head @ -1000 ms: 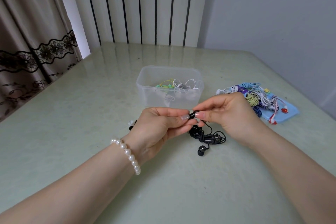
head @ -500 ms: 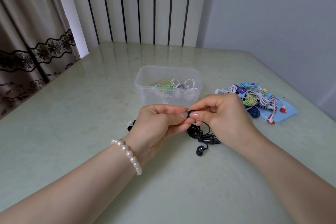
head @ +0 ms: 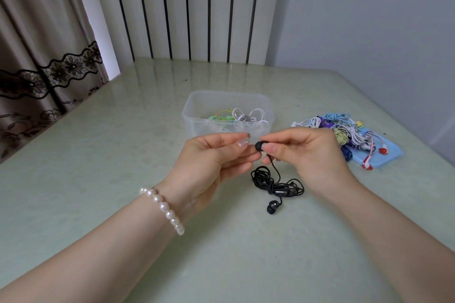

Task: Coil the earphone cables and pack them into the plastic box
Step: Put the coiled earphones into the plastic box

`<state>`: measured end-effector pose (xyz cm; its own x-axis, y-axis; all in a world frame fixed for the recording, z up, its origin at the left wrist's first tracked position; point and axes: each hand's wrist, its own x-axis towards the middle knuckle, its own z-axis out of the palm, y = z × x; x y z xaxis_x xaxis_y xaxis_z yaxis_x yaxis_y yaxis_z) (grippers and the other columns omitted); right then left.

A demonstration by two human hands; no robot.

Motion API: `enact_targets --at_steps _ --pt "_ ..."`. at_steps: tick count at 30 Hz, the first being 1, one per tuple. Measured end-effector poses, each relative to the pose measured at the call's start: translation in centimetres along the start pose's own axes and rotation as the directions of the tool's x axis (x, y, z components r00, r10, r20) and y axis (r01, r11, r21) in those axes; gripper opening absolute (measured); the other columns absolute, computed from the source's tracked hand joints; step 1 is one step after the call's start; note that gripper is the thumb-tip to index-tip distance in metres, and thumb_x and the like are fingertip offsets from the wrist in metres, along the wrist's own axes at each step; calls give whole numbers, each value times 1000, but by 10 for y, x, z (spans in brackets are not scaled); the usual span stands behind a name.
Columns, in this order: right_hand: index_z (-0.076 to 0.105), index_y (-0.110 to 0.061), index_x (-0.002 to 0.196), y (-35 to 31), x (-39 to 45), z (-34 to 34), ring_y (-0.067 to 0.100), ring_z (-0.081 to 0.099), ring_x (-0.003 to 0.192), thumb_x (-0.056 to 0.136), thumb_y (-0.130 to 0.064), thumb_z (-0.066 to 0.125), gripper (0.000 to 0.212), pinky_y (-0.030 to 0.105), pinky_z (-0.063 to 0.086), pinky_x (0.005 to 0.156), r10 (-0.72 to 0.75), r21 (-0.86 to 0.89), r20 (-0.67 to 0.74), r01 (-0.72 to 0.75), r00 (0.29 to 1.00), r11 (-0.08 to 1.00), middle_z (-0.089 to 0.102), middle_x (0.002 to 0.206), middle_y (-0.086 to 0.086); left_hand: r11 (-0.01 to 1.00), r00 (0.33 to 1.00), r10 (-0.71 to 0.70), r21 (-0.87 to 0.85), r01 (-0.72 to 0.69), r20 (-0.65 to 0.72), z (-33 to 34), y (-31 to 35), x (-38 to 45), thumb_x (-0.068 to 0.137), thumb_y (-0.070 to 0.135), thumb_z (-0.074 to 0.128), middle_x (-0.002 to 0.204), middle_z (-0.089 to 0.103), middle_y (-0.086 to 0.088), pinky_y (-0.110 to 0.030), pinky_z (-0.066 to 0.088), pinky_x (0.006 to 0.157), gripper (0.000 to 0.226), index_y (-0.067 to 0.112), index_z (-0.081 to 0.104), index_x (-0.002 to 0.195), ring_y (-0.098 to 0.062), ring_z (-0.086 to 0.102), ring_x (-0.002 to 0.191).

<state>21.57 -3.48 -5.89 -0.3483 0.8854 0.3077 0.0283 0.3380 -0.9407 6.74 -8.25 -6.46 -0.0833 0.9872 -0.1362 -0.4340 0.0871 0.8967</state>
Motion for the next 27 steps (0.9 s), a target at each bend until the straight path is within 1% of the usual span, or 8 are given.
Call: enact_targets --at_steps 2,5,9,13,15,20,23,27 --pt "70 -10 74 3 2 -2 8 62 53 68 3 67 15 14 49 57 51 38 50 -53 997 998 68 56 0 1000 1000 -17 7 17 12 0 -2 1 71 3 63 76 72 -14 -23 56 66 13 3 68 83 -18 71 69" --pt "74 -18 69 8 0 -1 9 61 59 59 -17 68 12 16 47 59 107 91 89 -115 990 989 69 62 2 999 999 -34 -1 34 18 -1 -5 2 60 7 66 73 72 -13 -22 57 63 16 3 71 74 -15 70 65" --pt "76 -17 72 14 2 -3 12 56 62 51 -28 74 24 24 41 64 158 223 133 -185 978 957 68 65 2 998 998 -53 -13 53 43 -2 -7 3 59 6 66 69 71 -12 -21 57 58 11 4 73 68 -14 68 61" --pt "76 -12 78 18 3 -3 11 61 65 38 -40 87 51 21 49 66 167 334 244 -244 955 910 71 73 6 996 994 -79 -37 82 69 -3 -9 5 59 6 65 65 70 -10 -20 56 56 14 2 68 72 -12 67 57" --pt "76 -11 79 18 2 -3 11 62 65 42 -37 86 47 21 50 66 173 339 261 -257 950 905 71 73 6 997 995 -74 -25 76 70 -4 -10 6 59 6 65 63 69 -9 -19 55 55 15 1 65 74 -11 65 54" --pt "75 -8 73 9 1 -2 13 59 60 58 -16 69 17 22 47 64 215 305 202 -270 956 913 68 66 7 1000 997 -27 -6 28 76 -4 -10 8 58 8 66 64 70 -10 -19 55 56 17 0 65 74 -11 66 55" --pt "73 -8 71 -4 4 -1 11 56 56 59 -13 66 15 19 43 56 189 249 127 -216 974 944 66 62 5 1000 998 13 -6 -13 61 -3 -7 8 58 12 67 66 69 -11 -19 55 56 19 0 67 74 -12 66 57" --pt "68 -10 75 -34 24 -7 7 51 53 58 -17 66 19 18 35 53 138 140 -4 -136 990 981 66 60 -1 999 998 52 -12 -52 -24 -7 1 12 60 19 68 59 65 -5 -18 53 52 18 3 65 69 -12 64 54"
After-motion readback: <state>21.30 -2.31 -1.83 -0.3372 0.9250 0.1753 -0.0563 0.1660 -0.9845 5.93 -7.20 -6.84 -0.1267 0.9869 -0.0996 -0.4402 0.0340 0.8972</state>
